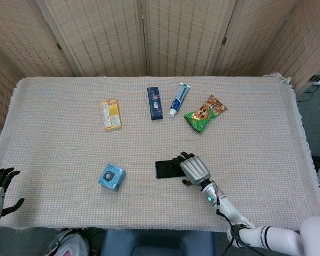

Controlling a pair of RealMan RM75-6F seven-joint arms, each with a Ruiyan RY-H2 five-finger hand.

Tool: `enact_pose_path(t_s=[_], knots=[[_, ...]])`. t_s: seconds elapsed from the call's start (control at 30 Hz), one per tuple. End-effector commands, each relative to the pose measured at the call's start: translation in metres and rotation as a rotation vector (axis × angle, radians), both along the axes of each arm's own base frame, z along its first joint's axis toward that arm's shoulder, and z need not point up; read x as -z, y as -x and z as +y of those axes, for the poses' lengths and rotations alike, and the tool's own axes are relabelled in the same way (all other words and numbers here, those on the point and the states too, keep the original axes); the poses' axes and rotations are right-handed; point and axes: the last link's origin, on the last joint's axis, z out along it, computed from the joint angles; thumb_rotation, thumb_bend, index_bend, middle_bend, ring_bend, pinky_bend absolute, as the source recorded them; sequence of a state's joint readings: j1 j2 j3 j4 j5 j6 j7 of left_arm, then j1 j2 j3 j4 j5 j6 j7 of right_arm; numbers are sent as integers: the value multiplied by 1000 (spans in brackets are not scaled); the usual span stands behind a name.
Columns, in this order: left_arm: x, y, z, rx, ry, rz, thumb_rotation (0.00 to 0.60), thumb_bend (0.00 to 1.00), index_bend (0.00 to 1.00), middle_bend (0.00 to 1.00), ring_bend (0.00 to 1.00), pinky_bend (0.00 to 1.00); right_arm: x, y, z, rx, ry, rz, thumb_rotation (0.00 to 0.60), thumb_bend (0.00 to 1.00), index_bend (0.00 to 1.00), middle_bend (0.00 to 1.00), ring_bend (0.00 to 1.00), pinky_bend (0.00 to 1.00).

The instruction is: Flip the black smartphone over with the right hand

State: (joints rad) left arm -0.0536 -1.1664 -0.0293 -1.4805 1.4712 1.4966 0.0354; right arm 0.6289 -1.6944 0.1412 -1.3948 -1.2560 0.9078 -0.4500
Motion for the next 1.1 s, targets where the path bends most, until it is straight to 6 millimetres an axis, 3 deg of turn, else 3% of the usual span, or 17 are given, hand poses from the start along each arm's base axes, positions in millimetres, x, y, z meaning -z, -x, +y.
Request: enact_pose_path(t_s=[0.03, 0.6, 1.1], knots=[[0, 1, 0, 0, 1, -2, 600, 211, 239, 184, 138, 193, 1, -1, -1, -2, 1, 9, 600, 124, 258, 287, 151, 307], [1, 7, -1, -9, -5, -8, 600, 212, 230, 184, 138, 193, 10, -1, -6, 6, -5, 52, 600, 184, 314, 321, 151, 307], [0, 9, -2, -17, -9, -5, 600, 212, 220, 183, 138, 194, 11, -1, -13, 31, -21, 45, 600, 572, 405, 392, 194, 307]])
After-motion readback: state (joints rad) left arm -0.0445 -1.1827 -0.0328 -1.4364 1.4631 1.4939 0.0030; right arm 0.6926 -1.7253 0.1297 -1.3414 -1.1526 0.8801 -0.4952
